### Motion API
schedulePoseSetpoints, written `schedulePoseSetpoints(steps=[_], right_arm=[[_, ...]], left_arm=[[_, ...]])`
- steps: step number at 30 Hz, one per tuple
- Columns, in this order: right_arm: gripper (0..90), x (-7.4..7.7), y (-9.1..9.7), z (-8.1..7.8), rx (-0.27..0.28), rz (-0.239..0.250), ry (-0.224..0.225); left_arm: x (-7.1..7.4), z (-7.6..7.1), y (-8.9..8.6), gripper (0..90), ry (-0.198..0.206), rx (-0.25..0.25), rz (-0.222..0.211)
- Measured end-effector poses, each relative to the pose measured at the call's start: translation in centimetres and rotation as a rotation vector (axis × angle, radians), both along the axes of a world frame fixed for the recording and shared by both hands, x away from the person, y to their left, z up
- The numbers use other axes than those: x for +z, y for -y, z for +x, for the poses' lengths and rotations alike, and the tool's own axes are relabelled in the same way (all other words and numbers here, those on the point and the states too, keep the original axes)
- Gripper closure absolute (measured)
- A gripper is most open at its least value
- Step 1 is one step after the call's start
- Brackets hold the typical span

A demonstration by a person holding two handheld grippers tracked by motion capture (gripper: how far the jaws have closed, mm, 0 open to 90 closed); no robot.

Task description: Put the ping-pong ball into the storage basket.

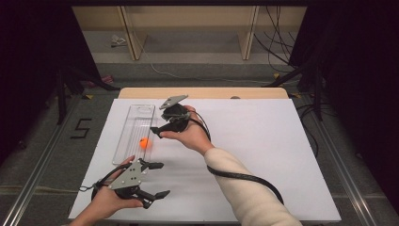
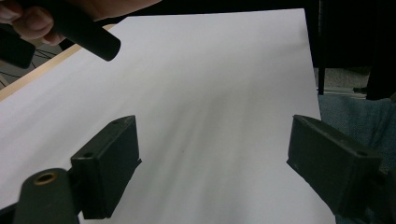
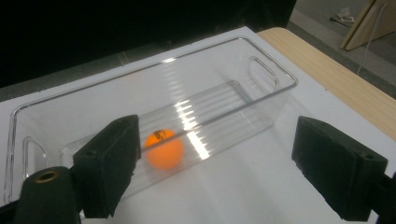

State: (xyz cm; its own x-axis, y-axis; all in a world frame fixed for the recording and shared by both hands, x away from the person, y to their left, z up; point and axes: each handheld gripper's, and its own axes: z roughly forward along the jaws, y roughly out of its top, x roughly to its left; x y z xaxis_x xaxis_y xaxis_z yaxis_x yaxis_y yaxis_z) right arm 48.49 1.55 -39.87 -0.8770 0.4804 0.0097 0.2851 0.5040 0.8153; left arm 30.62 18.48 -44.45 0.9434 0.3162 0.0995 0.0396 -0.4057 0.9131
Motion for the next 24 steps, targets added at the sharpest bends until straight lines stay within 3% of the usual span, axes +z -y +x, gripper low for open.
schedulePoseSetpoints(steps=[24], right_arm=[[16.4,0.0,5.7,-0.3,-0.072,0.003,-0.004]], left_arm=[[0.0,0.0,0.0,16.1,-0.002,0.002,-0.001]])
